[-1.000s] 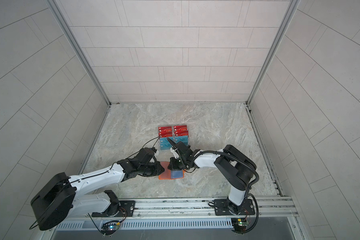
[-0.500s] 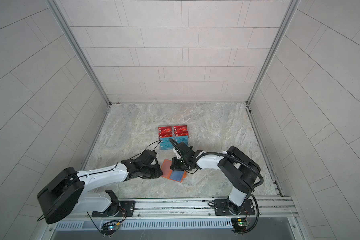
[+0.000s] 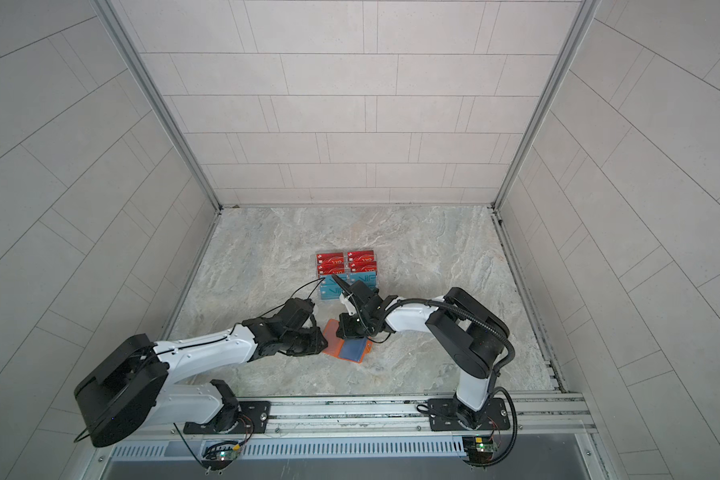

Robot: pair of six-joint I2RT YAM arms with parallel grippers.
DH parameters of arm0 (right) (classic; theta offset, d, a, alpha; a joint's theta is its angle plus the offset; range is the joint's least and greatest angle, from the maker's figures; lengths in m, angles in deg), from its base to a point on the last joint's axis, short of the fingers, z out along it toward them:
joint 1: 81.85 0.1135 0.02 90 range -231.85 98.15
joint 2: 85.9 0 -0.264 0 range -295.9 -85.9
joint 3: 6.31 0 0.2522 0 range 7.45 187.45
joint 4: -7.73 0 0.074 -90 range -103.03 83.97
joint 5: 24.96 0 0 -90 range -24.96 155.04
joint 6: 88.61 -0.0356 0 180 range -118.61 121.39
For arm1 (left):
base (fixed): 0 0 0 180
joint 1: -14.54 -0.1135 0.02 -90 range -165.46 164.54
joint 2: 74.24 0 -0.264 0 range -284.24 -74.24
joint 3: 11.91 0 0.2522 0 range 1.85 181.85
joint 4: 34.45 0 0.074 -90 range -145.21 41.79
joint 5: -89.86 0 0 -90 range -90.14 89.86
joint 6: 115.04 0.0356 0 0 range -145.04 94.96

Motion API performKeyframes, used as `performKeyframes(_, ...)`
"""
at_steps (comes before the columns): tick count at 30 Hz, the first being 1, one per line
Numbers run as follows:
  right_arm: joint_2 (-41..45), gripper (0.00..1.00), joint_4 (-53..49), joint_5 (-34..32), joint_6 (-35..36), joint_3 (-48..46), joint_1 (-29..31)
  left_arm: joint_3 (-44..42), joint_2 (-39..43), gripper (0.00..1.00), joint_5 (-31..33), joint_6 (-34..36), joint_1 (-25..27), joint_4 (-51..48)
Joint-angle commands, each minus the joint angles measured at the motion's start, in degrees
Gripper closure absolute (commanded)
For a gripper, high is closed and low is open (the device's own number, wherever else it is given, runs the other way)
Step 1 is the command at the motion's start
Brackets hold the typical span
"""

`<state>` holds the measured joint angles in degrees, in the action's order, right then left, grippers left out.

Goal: Put the credit cards into the card holder

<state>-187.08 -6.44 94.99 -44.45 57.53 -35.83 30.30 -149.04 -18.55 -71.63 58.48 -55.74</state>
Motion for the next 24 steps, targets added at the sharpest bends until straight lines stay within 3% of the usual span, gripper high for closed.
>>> performKeyframes(1,-1.2,0.84,-1.1,-0.3,0.6,0.1,0.5,2.6,0.8,0.74,-0.2,0.3,0.3,0.6)
performKeyframes(14,-0.8,0.84,-1.4,0.4,1.9,0.9,0.7,1.8,-5.5,0.77,0.1,2.5,-0.3,4.3)
performKeyframes(20,2.6,0.87,-10.0,-0.3,9.4,6.2,0.2,-0.2,-6.3,0.78,-0.2,0.9,-0.3,5.2)
performKeyframes(24,4.3,0.69,-20.6,-4.0,17.7,12.8,-1.4,-0.1,-5.9,0.78,0.4,1.1,-0.3,3.5)
